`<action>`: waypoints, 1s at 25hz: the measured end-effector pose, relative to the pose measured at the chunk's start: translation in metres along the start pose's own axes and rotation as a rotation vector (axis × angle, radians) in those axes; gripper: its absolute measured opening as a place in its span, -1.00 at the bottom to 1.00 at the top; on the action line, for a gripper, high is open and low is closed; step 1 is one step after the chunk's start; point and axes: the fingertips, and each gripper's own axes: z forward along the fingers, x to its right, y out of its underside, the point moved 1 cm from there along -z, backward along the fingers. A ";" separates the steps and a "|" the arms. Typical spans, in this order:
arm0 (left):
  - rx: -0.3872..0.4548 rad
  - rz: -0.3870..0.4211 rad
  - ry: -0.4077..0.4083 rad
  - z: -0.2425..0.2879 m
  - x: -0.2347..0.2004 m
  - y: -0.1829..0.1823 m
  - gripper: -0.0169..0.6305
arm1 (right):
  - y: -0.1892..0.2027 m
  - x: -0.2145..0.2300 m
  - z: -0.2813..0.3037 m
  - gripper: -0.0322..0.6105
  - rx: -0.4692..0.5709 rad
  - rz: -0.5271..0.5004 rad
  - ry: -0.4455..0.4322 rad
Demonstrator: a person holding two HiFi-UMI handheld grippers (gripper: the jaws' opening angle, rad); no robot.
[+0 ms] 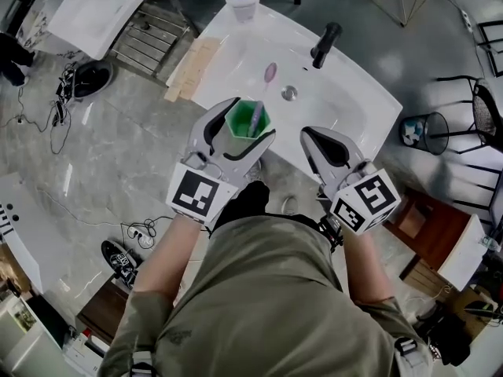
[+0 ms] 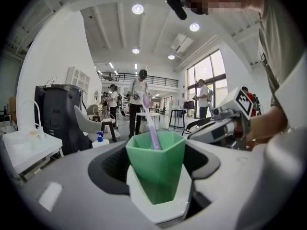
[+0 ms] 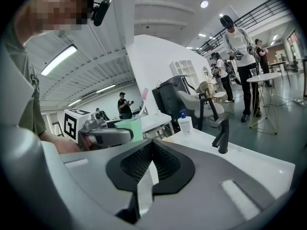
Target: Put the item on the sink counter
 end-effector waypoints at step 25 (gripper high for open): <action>-0.015 0.029 0.130 0.059 -0.051 0.010 0.05 | 0.007 0.038 0.033 -0.86 0.010 0.064 0.127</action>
